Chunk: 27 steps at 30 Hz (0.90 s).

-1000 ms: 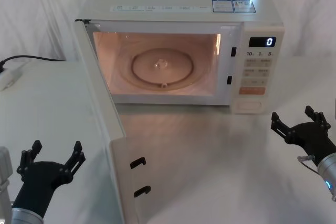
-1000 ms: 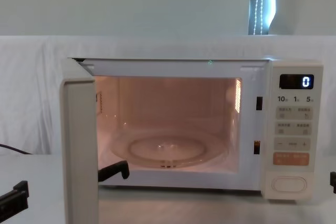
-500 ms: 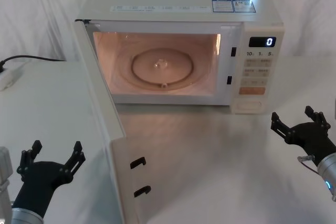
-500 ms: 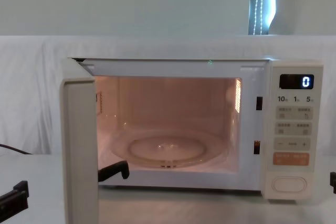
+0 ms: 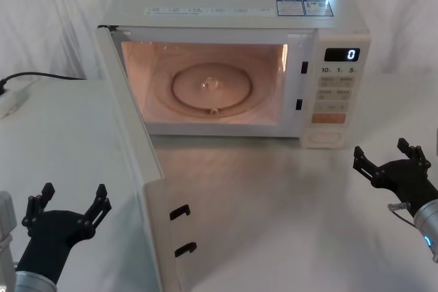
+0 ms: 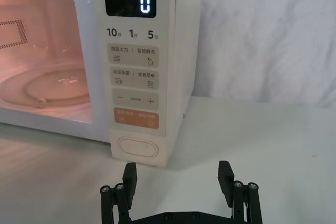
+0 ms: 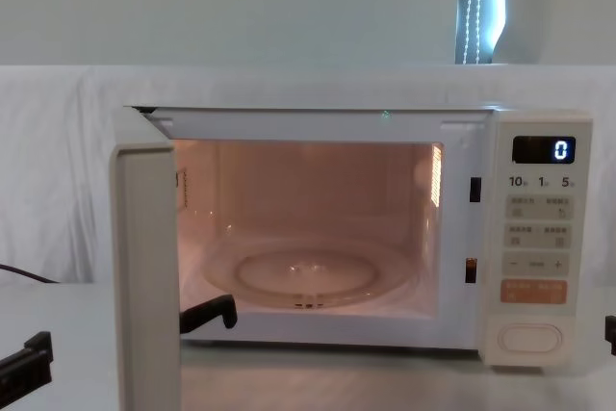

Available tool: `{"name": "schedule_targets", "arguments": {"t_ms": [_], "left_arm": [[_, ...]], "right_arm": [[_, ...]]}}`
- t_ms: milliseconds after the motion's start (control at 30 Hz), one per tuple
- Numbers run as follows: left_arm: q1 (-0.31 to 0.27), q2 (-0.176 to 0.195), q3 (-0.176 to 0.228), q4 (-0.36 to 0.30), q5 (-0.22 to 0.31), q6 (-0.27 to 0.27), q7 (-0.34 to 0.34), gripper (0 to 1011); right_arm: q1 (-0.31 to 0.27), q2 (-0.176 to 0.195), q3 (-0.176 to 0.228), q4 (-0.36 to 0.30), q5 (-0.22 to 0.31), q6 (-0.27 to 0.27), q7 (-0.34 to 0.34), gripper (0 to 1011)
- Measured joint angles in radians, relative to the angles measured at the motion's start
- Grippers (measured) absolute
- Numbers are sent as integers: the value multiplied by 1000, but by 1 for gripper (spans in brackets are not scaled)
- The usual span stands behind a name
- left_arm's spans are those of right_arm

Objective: Press the button to open the microwave door with one hand; close the microwave door with the other hand.

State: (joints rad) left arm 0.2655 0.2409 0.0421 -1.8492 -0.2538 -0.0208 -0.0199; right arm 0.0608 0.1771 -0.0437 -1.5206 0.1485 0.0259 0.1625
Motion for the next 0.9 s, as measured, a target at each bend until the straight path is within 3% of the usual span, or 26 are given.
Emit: {"name": "schedule_targets", "arguments": {"t_ms": [900], "left_arm": [[0, 0, 0, 0, 0, 0, 0, 1001]], "right_arm": [[0, 0, 0, 0, 0, 0, 0, 1002]]}}
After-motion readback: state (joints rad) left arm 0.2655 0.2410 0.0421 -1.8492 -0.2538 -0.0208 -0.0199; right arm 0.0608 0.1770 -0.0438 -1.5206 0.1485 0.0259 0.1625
